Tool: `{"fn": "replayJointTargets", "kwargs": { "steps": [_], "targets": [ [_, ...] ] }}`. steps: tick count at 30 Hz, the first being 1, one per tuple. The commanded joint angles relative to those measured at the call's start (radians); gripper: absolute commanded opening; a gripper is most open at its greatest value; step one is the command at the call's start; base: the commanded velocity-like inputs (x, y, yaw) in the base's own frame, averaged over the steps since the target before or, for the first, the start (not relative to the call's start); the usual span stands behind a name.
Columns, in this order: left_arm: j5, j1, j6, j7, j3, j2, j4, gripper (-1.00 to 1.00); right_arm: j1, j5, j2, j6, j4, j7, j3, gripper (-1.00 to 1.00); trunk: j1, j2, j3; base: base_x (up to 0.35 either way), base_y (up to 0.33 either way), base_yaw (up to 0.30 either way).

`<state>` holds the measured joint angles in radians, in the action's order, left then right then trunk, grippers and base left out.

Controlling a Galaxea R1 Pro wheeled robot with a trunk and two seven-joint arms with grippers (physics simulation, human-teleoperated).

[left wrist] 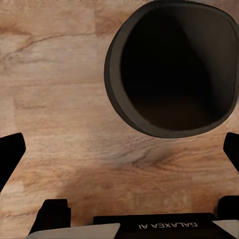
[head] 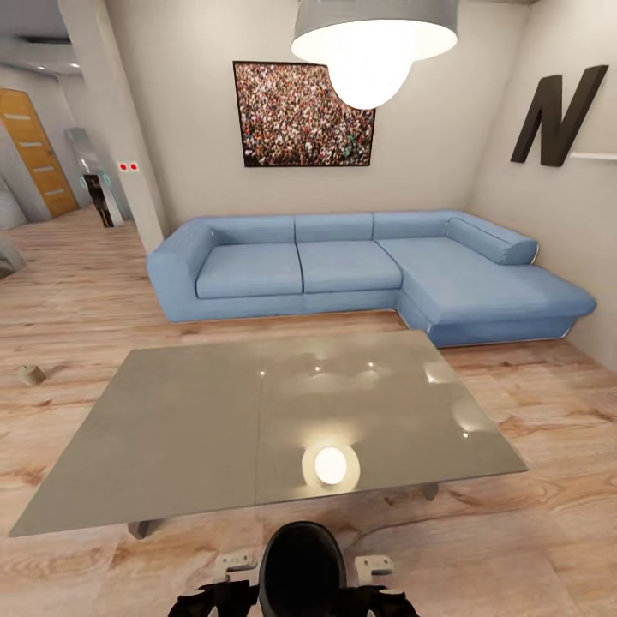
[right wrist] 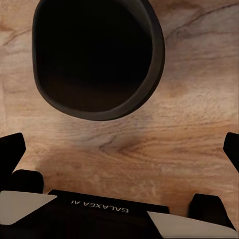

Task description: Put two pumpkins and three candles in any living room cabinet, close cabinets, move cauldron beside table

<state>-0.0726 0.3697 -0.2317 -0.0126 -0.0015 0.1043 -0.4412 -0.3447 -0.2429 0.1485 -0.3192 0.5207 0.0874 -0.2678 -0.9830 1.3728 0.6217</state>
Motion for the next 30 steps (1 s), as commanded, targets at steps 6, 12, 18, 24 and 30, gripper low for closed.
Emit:
{"fn": "replayJointTargets", "kwargs": {
  "steps": [6, 12, 18, 24, 30],
  "targets": [
    [-0.009, 0.000, -0.007, -0.003, -0.001, -0.001, -0.002, 1.00, 0.000, -0.048, 0.000, 0.000, 0.000, 0.009, -0.008, 1.00, 0.023, -0.042, -0.018, 0.000, 0.000, 0.000],
    [-0.007, 0.000, -0.008, -0.004, 0.042, -0.012, 0.052, 1.00, 0.000, -0.128, 0.005, 0.002, 0.000, 0.009, -0.011, 1.00, 0.046, -0.084, -0.037, 0.000, 0.000, 0.000],
    [-0.006, -0.001, -0.007, -0.031, 0.067, -0.023, 0.095, 1.00, 0.000, -0.139, 0.005, 0.009, -0.040, 0.013, -0.011, 1.00, 0.069, -0.126, -0.056, 0.000, 0.000, 0.000],
    [-0.006, -0.001, -0.005, -0.087, 0.072, -0.022, 0.137, 1.00, 0.000, -0.139, 0.006, 0.017, -0.106, 0.018, -0.010, 1.00, 0.092, -0.168, -0.074, 0.000, 0.000, 0.000],
    [-0.006, -0.001, -0.006, -0.094, 0.073, -0.021, 0.142, 1.00, 0.000, -0.140, 0.004, 0.051, -0.156, 0.090, -0.010, 1.00, 0.115, -0.210, -0.093, 0.000, 0.000, 0.000]
  ]
}}
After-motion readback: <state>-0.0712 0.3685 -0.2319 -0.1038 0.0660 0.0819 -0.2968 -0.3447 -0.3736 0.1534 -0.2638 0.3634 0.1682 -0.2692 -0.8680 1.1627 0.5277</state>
